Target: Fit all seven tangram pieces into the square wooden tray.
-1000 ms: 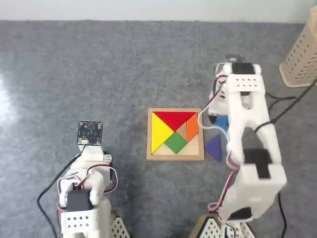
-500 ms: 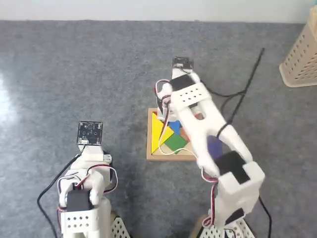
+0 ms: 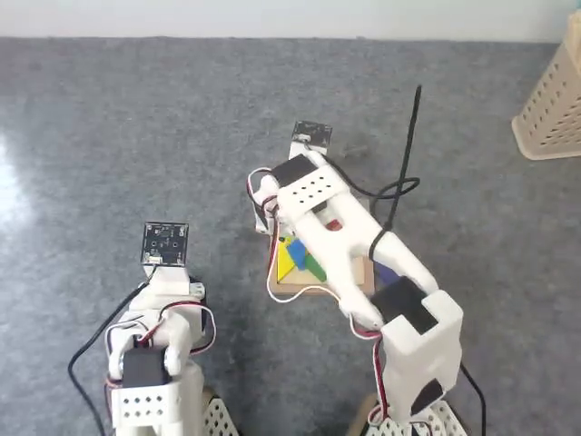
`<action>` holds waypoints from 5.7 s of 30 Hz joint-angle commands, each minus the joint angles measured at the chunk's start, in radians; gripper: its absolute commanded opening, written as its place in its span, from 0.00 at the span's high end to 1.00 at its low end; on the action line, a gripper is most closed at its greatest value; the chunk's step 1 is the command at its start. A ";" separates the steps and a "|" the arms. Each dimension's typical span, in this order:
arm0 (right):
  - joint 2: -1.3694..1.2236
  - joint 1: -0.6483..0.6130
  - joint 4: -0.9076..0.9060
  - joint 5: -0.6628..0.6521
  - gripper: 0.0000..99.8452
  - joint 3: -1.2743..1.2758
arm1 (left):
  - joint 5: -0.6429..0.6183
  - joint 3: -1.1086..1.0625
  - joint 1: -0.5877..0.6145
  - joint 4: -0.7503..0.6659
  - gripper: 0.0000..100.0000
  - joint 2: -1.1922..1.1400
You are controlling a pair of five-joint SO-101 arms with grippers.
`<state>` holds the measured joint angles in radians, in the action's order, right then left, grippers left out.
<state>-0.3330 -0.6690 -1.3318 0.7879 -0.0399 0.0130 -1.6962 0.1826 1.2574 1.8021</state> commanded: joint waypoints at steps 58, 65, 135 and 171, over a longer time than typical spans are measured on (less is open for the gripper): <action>0.613 0.085 0.545 -1.065 0.99 0.867 | -0.008 0.012 -0.003 0.005 0.99 0.017; 0.613 0.065 0.547 -1.065 0.99 0.872 | -0.008 0.012 -0.003 0.005 0.99 0.017; 0.492 0.093 0.618 -0.939 0.99 0.778 | -0.008 0.012 -0.003 0.005 0.99 0.017; 0.562 0.108 0.673 -0.953 0.99 0.859 | -0.008 0.012 -0.003 0.005 0.99 0.017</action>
<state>0.2256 -0.5539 -0.6690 -0.1511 0.8761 0.0130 -1.6962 0.1841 1.2574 1.8021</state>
